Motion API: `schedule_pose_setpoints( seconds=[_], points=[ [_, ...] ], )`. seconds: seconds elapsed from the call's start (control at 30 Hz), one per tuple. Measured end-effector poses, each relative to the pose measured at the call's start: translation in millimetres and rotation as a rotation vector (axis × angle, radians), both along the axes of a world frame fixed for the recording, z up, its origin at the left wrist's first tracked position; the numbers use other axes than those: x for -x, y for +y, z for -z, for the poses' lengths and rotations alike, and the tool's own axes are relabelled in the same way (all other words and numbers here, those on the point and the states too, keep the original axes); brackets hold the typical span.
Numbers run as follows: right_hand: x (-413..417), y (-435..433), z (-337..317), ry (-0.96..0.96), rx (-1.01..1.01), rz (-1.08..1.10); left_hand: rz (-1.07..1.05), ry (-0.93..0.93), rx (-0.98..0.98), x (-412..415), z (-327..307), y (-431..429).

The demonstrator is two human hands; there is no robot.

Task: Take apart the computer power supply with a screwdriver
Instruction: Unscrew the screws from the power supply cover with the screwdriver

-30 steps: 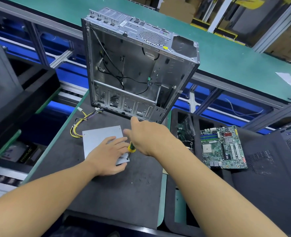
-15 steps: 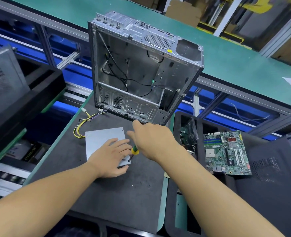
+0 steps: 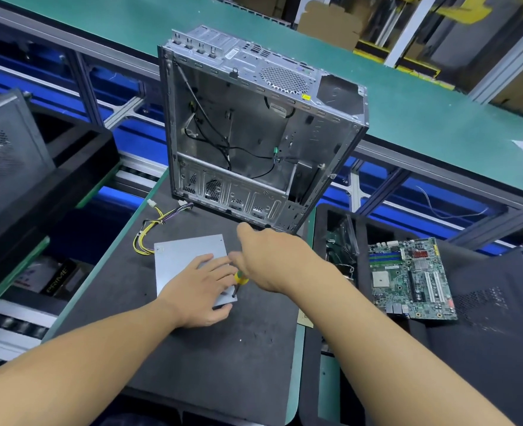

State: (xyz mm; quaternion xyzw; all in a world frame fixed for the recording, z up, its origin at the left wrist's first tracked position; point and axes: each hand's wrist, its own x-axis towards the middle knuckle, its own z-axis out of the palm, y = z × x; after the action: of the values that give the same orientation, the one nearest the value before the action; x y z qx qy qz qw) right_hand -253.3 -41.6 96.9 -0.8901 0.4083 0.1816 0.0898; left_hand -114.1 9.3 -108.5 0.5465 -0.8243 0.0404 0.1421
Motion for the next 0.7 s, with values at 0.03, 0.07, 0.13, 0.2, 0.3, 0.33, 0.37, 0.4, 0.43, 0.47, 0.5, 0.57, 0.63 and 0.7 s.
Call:
schedule_pose_setpoints(
  seconds=[0.03,0.07,0.13,0.2,0.3,0.33,0.37,0.4,0.43,0.47,0.5,0.57,0.63,0.7],
  points=[
    [0.4,-1.8,-1.5,-0.02,-0.065,-0.013,0.008,0.01,0.018,-0.1,-0.3,0.0],
    [1.4,-4.3,-3.4,-0.033,-0.127,-0.016,0.016,0.02,0.021,-0.5,-0.6,-0.2],
    [3.2,-8.4,-7.3,-0.03,-0.193,0.002,0.016,0.019,-0.025,-1.1,-0.5,-0.7],
    [3.9,-8.4,-5.6,-0.008,-0.152,0.039,-0.003,-0.002,-0.083,-1.5,-0.1,-0.9],
    [4.7,-4.9,-0.9,0.013,-0.017,0.095,-0.014,-0.01,-0.13,-1.7,-0.8,0.0],
    [4.4,-3.6,0.6,0.023,0.036,0.057,-0.016,-0.012,-0.136,-1.5,-0.9,-0.3],
    [3.9,-3.1,2.3,0.02,0.065,0.012,-0.019,-0.014,-0.132,-1.5,-0.7,-0.7],
    [3.4,-3.6,2.8,0.004,0.06,-0.015,-0.022,-0.014,-0.116,-1.6,-0.3,-0.9],
    [3.0,-4.9,2.3,-0.026,0.019,-0.026,-0.021,-0.013,-0.096,-1.6,0.3,-0.8],
    [2.7,-7.0,1.4,-0.048,-0.053,-0.023,-0.018,-0.011,-0.074,-1.5,0.6,-0.7],
    [2.3,-9.6,0.6,-0.064,-0.133,-0.021,-0.012,-0.006,-0.056,-1.2,-0.1,-0.6],
    [2.3,-11.8,-1.6,-0.09,-0.257,0.004,0.004,0.011,-0.027,-0.9,-1.8,-0.5],
    [1.5,-11.7,-0.9,-0.097,-0.234,0.028,0.004,0.009,-0.034,-1.2,-3.5,-1.0],
    [1.6,-10.3,0.5,-0.076,-0.125,0.072,-0.001,-0.009,-0.094,-1.2,-3.7,-1.1]
  ],
)
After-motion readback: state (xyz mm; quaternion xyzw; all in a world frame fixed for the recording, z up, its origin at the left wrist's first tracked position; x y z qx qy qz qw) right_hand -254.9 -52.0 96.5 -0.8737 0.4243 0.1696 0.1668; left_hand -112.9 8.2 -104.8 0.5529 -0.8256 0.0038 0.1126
